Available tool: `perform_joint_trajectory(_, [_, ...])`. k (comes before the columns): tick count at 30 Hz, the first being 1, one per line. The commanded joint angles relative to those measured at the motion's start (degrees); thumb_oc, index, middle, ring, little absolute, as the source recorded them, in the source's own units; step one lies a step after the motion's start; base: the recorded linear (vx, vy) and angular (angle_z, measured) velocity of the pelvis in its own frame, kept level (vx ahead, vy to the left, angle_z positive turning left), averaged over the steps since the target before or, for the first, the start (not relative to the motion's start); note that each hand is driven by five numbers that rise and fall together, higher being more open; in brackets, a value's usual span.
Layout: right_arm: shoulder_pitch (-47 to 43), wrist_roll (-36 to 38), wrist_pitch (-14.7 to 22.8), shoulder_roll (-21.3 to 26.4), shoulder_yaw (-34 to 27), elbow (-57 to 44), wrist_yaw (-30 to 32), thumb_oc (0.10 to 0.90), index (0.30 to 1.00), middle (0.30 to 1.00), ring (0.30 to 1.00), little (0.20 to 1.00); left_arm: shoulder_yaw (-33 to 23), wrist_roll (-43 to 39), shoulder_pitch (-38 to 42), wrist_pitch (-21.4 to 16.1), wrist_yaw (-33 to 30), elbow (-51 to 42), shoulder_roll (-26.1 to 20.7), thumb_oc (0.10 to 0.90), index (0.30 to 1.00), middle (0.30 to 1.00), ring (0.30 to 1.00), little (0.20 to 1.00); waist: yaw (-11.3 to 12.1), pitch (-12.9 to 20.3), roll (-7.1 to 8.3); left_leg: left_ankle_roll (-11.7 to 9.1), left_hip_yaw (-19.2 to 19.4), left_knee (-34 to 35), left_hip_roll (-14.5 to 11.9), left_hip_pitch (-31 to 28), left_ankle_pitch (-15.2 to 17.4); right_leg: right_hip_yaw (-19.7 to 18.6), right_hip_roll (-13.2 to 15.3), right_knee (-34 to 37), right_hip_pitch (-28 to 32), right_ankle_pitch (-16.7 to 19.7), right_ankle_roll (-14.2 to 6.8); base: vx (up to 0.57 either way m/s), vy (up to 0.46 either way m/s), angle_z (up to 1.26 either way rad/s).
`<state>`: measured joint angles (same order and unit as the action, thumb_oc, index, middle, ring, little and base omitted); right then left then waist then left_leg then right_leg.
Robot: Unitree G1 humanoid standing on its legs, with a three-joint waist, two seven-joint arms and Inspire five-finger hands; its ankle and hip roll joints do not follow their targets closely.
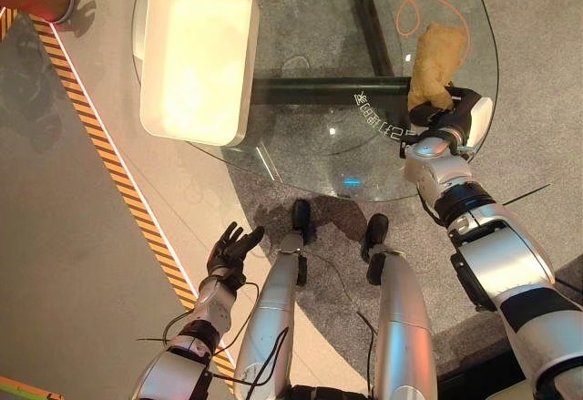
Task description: Wipe the table with a cloth and put it in the basket.
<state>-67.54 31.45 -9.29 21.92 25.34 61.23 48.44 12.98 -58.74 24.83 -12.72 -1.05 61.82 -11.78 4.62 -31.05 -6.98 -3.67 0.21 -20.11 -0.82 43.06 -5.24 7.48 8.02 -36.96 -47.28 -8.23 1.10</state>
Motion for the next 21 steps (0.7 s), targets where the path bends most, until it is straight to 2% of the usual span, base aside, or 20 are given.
perform_joint_trajectory(1, [-1.59,-3.99,1.06,-0.14,2.09,-0.64,-1.48,0.1,0.3,0.3,0.3,0.2,1.14,-1.04,-0.63,-1.82,-1.68,0.29,-0.39,0.8,0.9,0.9,0.9,0.9,0.83,1.25,-2.82,3.29,4.12,-5.16,3.56,0.59,6.62,2.41,-1.06,3.89,-0.38,2.24,-0.7,0.0,0.0,0.0])
perform_joint_trajectory(21, [-0.38,-22.66,-0.55,-1.24,10.38,-14.55,-9.65,0.1,0.3,0.3,0.3,0.2,0.87,-1.02,-1.6,-2.16,-2.48,-1.91,-0.19,0.8,0.9,0.9,0.9,0.9,0.44,1.25,-2.46,2.95,4.31,-4.47,3.47,0.85,6.19,2.46,-1.31,4.89,-0.5,2.38,-0.66,0.0,0.0,0.0])
